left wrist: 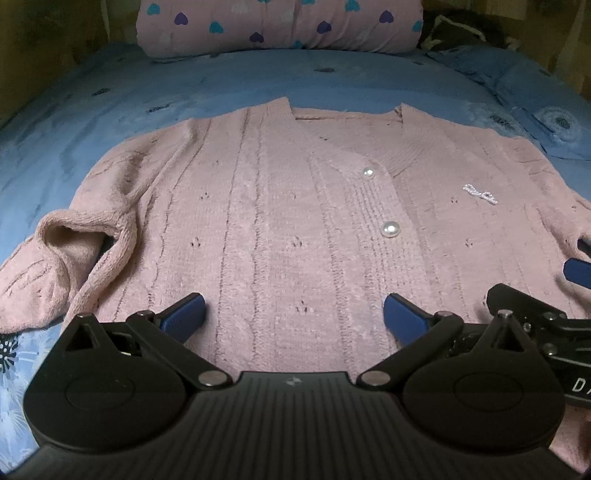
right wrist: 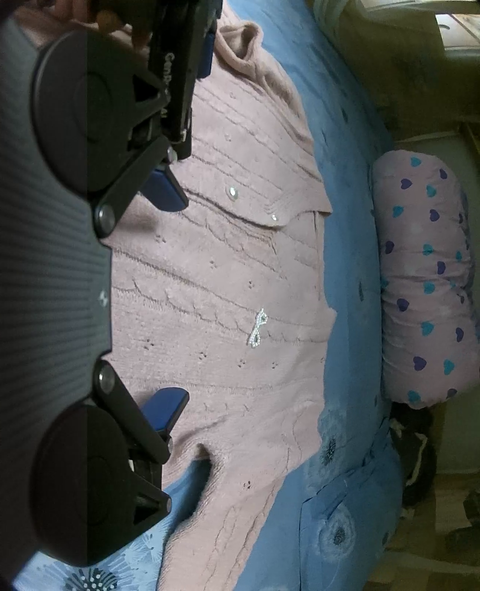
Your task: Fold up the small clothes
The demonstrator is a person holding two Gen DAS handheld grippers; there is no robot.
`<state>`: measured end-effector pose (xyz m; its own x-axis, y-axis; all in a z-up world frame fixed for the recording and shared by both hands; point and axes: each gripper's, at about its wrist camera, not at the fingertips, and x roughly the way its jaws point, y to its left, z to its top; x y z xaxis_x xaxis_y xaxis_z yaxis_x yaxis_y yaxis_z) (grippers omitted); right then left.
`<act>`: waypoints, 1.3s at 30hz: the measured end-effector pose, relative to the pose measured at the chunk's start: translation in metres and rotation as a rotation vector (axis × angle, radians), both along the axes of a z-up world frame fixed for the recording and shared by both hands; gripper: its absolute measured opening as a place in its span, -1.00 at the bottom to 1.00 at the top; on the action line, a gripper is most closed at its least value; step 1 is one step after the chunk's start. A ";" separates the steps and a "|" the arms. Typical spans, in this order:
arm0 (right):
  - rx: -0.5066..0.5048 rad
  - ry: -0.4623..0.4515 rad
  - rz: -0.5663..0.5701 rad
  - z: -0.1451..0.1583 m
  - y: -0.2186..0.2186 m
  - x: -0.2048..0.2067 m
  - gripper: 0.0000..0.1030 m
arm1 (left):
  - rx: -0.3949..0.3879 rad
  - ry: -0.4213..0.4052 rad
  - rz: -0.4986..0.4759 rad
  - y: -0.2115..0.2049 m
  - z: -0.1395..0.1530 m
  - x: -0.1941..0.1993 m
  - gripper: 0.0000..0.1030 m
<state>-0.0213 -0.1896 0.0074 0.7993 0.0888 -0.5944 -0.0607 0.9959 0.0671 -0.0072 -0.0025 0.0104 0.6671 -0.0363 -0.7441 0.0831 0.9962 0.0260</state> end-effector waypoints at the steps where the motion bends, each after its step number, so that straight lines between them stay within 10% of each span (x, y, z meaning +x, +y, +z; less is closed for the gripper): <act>1: 0.001 0.000 0.000 0.000 0.000 0.000 1.00 | 0.000 -0.001 -0.002 0.000 0.000 0.000 1.00; 39: 0.014 0.005 0.003 -0.002 0.001 -0.002 1.00 | 0.001 -0.005 -0.004 0.000 0.000 -0.002 1.00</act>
<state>-0.0229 -0.1890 0.0055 0.7961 0.0996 -0.5969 -0.0635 0.9947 0.0813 -0.0089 -0.0026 0.0105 0.6705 -0.0382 -0.7409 0.0871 0.9958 0.0276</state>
